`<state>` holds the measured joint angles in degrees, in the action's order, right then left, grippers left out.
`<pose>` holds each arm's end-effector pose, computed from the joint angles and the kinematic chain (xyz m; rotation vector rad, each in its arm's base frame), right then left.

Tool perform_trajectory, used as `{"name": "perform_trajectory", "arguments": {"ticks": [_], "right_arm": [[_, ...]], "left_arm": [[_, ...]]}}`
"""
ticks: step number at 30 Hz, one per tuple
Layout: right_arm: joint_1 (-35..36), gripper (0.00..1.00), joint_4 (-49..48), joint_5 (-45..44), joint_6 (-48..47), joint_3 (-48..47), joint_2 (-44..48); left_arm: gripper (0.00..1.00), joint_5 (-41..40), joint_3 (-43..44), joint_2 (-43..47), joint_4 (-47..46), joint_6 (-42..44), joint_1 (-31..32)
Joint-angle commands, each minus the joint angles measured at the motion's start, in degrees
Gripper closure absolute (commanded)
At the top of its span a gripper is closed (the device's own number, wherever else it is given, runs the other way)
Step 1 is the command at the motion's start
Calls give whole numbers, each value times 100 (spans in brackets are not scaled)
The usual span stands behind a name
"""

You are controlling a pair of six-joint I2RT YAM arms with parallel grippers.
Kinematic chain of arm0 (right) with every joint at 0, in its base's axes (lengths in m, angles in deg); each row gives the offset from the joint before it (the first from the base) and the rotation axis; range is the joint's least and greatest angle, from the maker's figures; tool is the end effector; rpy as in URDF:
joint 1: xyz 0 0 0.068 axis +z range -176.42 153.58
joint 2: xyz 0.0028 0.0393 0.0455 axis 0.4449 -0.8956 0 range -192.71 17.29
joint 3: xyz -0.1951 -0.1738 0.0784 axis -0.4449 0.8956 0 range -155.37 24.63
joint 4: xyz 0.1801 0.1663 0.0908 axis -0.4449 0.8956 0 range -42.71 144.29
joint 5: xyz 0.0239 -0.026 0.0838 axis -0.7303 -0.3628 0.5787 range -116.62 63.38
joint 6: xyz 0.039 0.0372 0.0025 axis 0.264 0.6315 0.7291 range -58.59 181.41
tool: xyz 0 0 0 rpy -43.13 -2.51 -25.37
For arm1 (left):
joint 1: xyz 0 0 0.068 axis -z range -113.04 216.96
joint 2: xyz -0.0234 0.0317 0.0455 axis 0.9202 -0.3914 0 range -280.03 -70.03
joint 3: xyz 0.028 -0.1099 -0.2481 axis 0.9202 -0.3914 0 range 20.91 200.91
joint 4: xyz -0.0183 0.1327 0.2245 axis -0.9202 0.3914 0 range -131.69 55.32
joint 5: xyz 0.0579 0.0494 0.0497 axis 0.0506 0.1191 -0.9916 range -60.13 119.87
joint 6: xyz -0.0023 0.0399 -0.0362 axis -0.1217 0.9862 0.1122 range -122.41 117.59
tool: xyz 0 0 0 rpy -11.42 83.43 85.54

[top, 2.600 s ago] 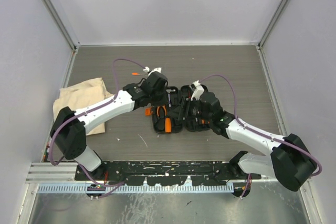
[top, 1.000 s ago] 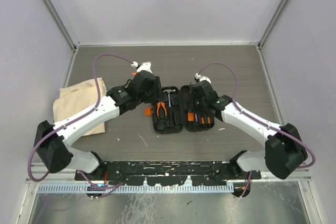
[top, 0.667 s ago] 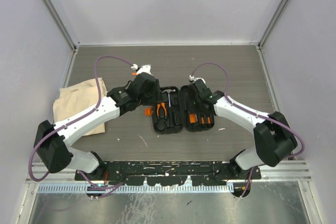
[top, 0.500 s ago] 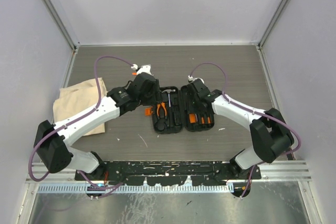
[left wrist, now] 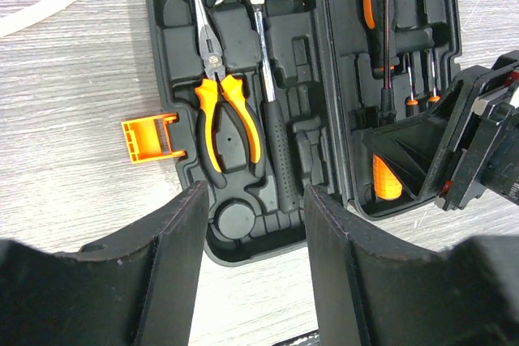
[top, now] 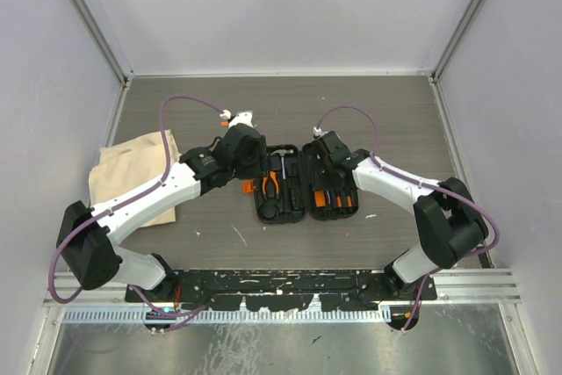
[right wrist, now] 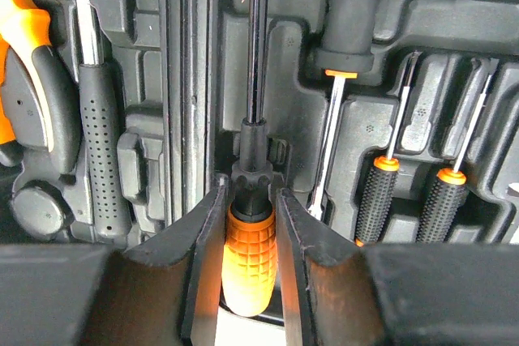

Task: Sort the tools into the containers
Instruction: Place the screwdriver in the storage box.

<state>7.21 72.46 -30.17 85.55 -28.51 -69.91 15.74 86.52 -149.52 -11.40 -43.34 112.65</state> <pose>0.2507 0.1641 0.1955 -0.1949 2.6213 0.2781 0.2171 -0.2099 0.2969 -0.0254 2.3608 -0.4712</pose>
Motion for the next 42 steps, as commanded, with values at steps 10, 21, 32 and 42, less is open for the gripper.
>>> {"name": "perform_trajectory", "arguments": {"ticks": [10,21,32,42], "right_arm": [[-14,61,-248,197,180,-29,-103],[-27,50,3,-49,214,-136,225],[-182,65,-147,-57,450,305,950],[-282,68,-791,901,547,990,1025]], "left_arm": [[49,69,-55,28,-150,1,-16],[49,68,-43,21,-167,35,-19],[51,499,621,-808,-389,301,-14],[55,1060,2048,-2363,-363,600,12]]}}
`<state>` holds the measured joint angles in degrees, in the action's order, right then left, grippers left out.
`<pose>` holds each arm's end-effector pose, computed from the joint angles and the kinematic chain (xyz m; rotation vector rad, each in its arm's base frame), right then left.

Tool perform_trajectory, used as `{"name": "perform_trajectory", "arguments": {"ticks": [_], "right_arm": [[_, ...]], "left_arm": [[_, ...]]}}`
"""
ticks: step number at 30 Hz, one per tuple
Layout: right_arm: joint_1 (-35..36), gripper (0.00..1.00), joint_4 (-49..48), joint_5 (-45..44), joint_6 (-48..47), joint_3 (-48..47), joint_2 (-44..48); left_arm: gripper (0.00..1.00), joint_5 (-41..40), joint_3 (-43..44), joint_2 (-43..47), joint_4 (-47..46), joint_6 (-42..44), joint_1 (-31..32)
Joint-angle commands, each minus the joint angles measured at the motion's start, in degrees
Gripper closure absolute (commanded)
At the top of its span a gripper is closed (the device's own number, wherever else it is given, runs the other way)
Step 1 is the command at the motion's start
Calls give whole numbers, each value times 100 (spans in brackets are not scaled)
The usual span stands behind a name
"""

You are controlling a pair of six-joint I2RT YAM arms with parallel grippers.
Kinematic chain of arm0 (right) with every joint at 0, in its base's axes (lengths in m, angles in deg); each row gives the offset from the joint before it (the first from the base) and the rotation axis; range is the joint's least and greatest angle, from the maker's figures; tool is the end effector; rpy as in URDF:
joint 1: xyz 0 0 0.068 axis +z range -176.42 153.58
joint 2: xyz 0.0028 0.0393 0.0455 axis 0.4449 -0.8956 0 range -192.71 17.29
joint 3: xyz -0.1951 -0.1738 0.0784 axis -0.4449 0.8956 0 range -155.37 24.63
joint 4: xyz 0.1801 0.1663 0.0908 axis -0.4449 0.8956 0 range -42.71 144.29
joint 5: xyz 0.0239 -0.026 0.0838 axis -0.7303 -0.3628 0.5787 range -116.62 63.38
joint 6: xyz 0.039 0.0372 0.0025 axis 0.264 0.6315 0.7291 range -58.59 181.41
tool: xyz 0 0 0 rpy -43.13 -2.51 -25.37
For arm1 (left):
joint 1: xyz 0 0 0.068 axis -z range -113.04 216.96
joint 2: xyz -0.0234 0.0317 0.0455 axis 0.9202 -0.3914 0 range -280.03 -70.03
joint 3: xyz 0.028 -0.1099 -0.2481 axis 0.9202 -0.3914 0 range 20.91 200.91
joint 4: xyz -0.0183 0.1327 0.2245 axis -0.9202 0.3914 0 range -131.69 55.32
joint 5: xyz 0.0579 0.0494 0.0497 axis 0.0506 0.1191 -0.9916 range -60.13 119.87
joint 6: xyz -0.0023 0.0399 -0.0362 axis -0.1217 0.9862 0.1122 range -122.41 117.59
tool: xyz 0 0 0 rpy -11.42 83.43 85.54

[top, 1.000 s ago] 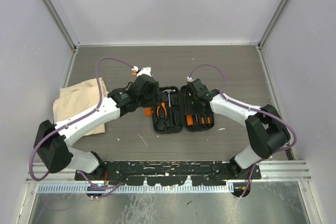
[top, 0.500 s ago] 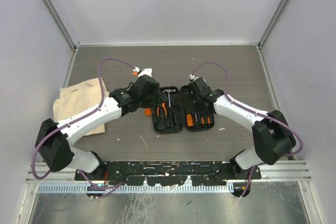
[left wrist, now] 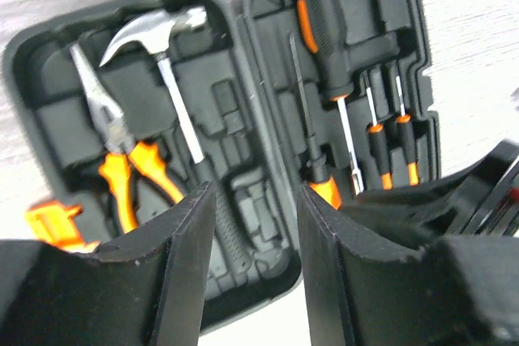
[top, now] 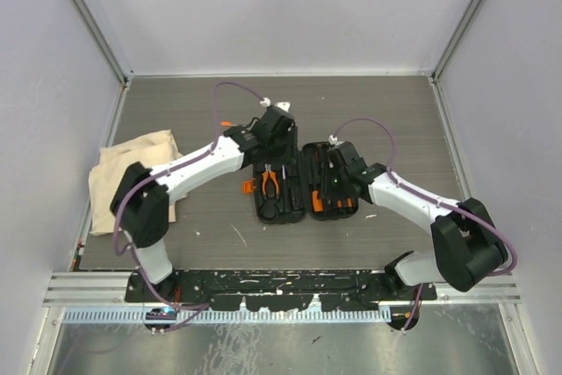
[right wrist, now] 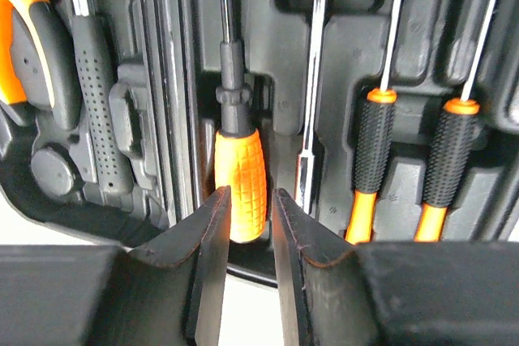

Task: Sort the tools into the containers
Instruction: Place the screwdriver in the storage box.

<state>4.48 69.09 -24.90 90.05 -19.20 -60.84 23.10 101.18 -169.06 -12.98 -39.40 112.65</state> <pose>0.2251 0.1359 0.1923 -0.0632 2.6088 0.4290 0.2730 -0.2737 0.2717 0.1302 2.4566 -0.5231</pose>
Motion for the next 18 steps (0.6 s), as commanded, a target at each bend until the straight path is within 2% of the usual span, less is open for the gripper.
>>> {"name": "perform_trajectory", "arguments": {"ticks": [1,12,18], "right_arm": [[-8,68,-476,400,104,81,98],[-14,69,-536,443,91,102,-10],[-13,73,-519,374,127,127,-159]], "left_arm": [[56,390,705,-541,-188,217,12],[58,492,1396,-1314,-151,258,110],[62,494,1630,-1573,-102,280,116]]}}
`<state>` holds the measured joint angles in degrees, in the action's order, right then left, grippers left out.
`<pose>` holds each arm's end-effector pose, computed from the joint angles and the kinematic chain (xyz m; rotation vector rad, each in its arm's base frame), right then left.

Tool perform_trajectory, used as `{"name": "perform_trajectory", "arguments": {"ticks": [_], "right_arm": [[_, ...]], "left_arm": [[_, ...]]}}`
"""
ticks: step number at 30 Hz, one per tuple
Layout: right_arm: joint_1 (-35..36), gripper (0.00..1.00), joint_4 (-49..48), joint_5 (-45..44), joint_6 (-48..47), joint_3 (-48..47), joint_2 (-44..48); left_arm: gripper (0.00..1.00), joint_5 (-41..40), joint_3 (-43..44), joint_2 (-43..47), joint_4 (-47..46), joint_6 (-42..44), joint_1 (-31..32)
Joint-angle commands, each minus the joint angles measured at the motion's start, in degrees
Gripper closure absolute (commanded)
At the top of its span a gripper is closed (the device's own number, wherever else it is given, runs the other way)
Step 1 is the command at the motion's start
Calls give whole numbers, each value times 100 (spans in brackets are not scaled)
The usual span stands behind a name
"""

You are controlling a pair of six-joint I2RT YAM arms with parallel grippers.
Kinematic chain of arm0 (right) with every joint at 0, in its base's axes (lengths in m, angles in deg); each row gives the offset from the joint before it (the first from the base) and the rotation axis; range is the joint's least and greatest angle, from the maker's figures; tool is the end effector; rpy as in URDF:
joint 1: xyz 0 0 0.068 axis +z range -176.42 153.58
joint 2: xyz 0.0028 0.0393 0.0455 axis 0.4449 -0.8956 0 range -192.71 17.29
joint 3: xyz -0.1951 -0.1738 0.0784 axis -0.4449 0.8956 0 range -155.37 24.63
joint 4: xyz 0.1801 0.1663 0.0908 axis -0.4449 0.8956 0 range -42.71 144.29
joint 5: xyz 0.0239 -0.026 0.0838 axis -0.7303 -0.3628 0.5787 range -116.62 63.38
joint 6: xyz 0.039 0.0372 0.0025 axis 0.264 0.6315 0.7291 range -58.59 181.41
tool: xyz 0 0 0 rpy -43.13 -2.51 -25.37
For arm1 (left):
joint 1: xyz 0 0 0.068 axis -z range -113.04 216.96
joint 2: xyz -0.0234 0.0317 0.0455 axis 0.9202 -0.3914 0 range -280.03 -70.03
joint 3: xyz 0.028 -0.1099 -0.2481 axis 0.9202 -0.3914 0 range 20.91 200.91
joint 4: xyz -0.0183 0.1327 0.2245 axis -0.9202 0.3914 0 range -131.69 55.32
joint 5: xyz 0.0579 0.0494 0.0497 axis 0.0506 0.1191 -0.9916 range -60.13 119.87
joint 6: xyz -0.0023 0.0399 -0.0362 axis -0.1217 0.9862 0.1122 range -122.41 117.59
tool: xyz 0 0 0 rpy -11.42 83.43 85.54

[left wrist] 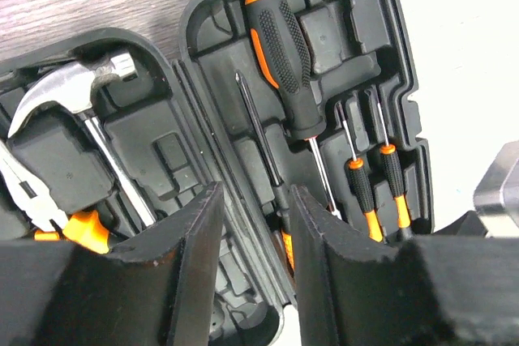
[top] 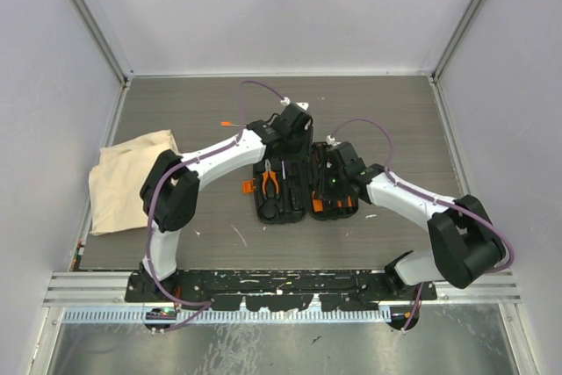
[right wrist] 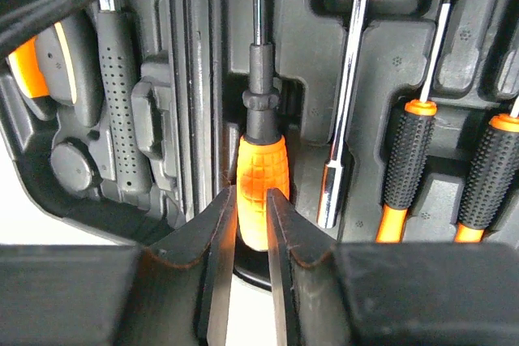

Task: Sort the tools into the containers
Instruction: Place the screwdriver in the storage box.

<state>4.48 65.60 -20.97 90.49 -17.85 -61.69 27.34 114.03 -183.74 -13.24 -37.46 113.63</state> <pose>0.2257 0.1391 0.1856 -0.0820 2.6073 0.5250 0.3088 -0.3251 0.2425 0.2340 2.5028 -0.5723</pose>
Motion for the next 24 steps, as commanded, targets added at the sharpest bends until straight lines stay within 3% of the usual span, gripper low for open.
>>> {"name": "perform_trajectory", "arguments": {"ticks": [1,9,24], "right_arm": [[-13,74,-163,-27,93,-1,-92],[-13,78,-184,-82,196,144,-140],[-13,79,-200,-38,225,245,-126]], "left_arm": [[63,68,383,-145,-74,86,19],[76,59,658,-560,-50,-26,20],[83,46,1260,-1175,115,-21,23]]}}
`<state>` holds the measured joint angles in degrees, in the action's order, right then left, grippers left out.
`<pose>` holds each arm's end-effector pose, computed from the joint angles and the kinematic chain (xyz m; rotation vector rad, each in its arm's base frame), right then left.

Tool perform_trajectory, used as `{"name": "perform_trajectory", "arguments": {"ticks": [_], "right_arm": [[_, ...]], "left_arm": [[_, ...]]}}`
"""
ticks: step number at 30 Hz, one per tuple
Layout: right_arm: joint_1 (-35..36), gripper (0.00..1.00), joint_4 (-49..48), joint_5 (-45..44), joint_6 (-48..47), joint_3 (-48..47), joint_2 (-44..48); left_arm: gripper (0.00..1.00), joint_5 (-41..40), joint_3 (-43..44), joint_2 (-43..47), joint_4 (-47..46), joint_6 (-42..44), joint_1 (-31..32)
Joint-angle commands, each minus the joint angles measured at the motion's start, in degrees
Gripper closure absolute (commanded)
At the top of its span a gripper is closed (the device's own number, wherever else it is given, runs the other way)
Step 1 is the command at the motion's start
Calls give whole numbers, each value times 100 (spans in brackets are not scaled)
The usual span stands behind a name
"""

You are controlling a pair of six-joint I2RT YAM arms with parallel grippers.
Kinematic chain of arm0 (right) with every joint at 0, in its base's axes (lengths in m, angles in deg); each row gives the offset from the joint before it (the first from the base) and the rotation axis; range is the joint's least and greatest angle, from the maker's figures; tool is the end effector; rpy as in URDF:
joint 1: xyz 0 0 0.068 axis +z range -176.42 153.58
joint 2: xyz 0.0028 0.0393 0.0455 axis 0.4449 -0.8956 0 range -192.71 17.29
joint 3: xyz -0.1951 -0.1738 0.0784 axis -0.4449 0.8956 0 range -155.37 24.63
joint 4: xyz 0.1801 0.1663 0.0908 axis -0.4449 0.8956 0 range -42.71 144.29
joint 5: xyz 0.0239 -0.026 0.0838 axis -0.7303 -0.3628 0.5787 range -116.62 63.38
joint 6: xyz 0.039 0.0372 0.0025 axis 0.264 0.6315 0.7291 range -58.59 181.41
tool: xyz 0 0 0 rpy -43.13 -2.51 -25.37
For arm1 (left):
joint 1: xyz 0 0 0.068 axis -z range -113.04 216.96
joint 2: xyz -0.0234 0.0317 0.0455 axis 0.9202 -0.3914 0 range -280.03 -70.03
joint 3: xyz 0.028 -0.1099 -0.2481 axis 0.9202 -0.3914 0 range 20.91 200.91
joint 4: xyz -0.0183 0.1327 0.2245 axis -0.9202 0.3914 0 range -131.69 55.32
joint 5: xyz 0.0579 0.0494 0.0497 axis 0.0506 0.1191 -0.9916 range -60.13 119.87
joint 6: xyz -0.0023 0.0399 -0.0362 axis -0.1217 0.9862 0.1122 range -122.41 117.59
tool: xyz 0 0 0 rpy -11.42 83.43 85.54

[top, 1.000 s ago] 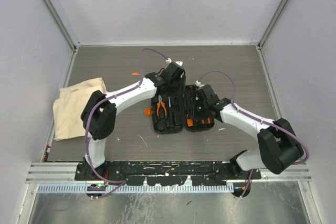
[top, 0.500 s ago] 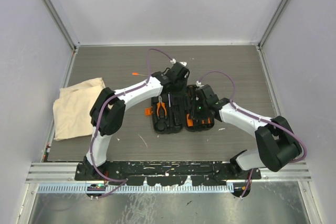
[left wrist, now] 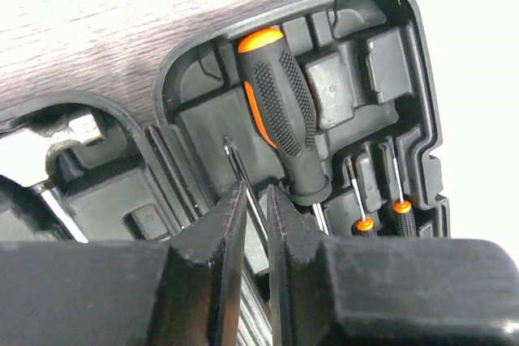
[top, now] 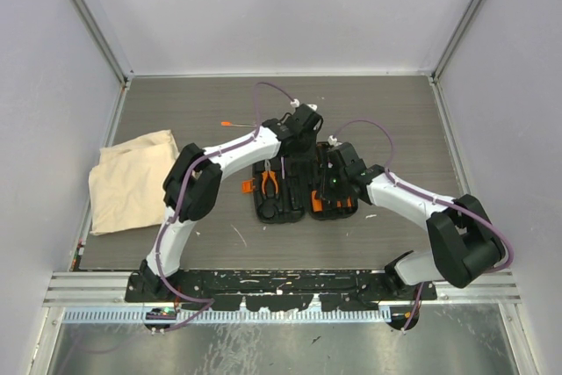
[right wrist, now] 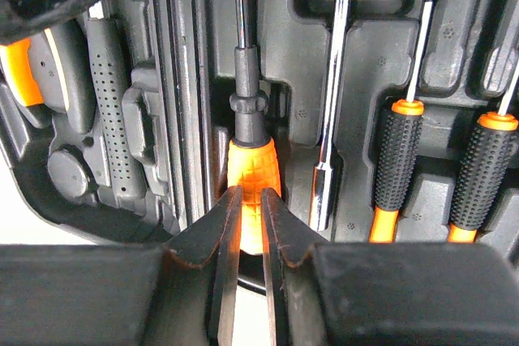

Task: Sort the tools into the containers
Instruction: Place the screwdriver in the storage box.

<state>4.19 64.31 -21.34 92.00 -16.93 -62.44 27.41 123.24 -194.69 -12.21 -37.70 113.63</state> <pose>0.2264 0.1377 0.1791 -0.0381 2.6158 0.5213 0.3354 -0.3534 0.2070 0.2349 2.5481 -0.5395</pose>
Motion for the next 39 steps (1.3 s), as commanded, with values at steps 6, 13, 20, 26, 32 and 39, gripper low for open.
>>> {"name": "perform_trajectory", "arguments": {"ticks": [6,13,20,26,32,39], "right_arm": [[15,79,-75,23,81,177,-36],[16,79,-84,26,97,209,-17],[15,79,-84,43,85,227,-13],[20,79,-85,48,85,231,-30],[15,79,-64,52,95,203,-54],[15,81,135,-135,103,187,-297]], "left_arm": [[84,-174,478,-156,229,7,17],[85,-280,459,-170,253,18,24],[85,-204,548,-353,246,-14,21],[88,-193,575,-441,256,-35,26],[100,-279,631,-562,416,-14,18],[100,-407,854,-855,793,-14,20]]}}
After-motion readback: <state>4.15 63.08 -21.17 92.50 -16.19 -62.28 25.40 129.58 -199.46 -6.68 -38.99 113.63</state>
